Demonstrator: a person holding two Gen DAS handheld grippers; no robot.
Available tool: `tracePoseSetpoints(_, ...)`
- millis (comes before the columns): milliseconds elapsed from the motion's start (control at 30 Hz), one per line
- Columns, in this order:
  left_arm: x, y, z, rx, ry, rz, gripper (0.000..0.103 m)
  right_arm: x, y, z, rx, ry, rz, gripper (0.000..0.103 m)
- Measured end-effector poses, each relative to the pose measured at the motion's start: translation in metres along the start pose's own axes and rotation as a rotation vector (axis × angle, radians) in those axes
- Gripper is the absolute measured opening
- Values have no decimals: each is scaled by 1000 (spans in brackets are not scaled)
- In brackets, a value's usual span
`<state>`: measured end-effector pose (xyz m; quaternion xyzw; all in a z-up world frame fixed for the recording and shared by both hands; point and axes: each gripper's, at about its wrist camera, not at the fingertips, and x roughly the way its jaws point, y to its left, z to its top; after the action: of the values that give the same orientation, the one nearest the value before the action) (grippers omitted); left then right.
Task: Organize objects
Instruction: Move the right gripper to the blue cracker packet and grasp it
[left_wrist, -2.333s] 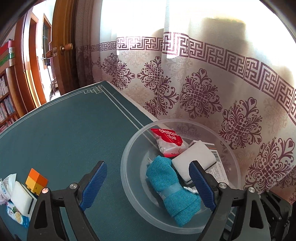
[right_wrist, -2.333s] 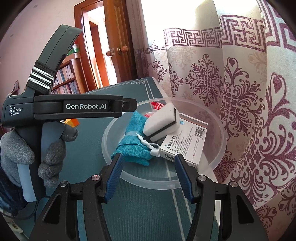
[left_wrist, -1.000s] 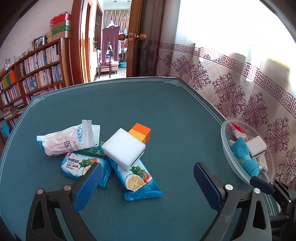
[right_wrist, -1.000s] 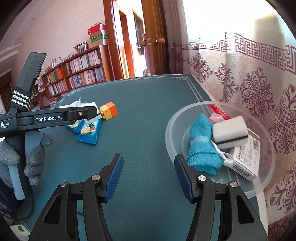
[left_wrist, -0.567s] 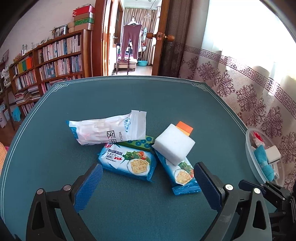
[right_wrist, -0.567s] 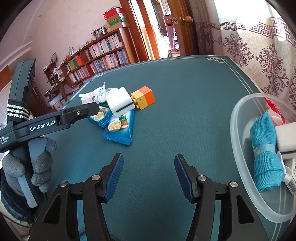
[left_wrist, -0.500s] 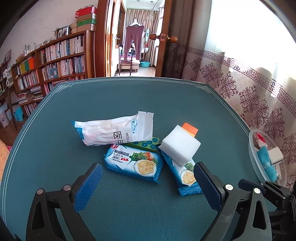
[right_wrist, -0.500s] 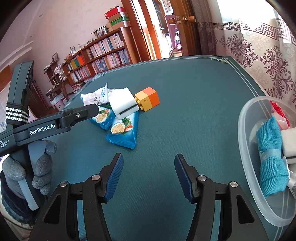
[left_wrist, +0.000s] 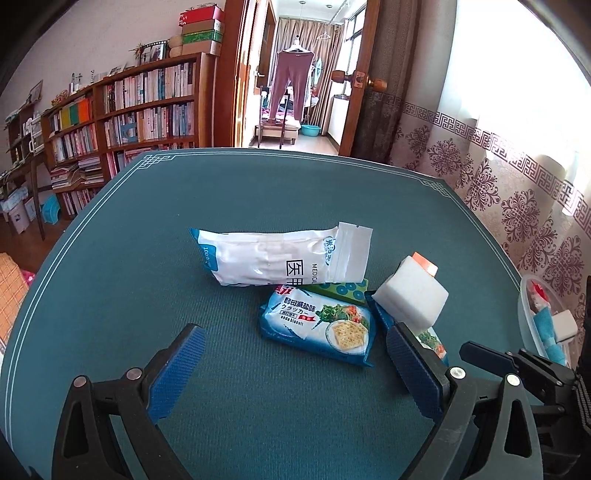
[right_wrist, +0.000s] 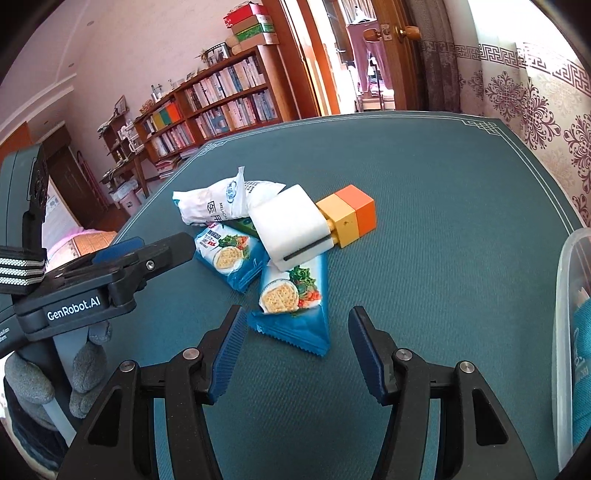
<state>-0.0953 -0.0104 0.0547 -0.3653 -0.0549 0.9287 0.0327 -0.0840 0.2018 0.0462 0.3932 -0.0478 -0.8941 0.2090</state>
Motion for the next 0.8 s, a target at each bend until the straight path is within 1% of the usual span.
tracePoseSetpoints(133, 0, 4, 1, -14, 1, 8, 101, 11, 6, 8, -13, 0, -7, 59)
tracePoseSetpoints(400, 2, 7, 1, -19, 9, 8, 101, 31, 18, 14, -71, 9, -67, 59)
tracePoseSetpoints(500, 4, 6, 1, -19, 13, 10, 101, 38, 18, 16, -75, 20, -88, 59)
tracePoseSetpoints(633, 6, 5, 0, -20, 17, 13, 101, 40, 16, 15, -63, 25, -88, 59)
tracePoseSetpoints(667, 6, 5, 0, -19, 19, 13, 101, 40, 15, 15, -63, 24, -88, 58)
tracePoseSetpoints(700, 6, 5, -1, -18, 20, 13, 101, 40, 15, 15, -63, 23, -89, 55)
tracePoseSetpoints(733, 6, 4, -2, -15, 20, 13, 101, 39, 15, 14, -66, 23, -90, 49)
tracePoseSetpoints(800, 6, 3, -2, -8, 20, 12, 101, 39, 14, 13, -72, 23, -90, 45)
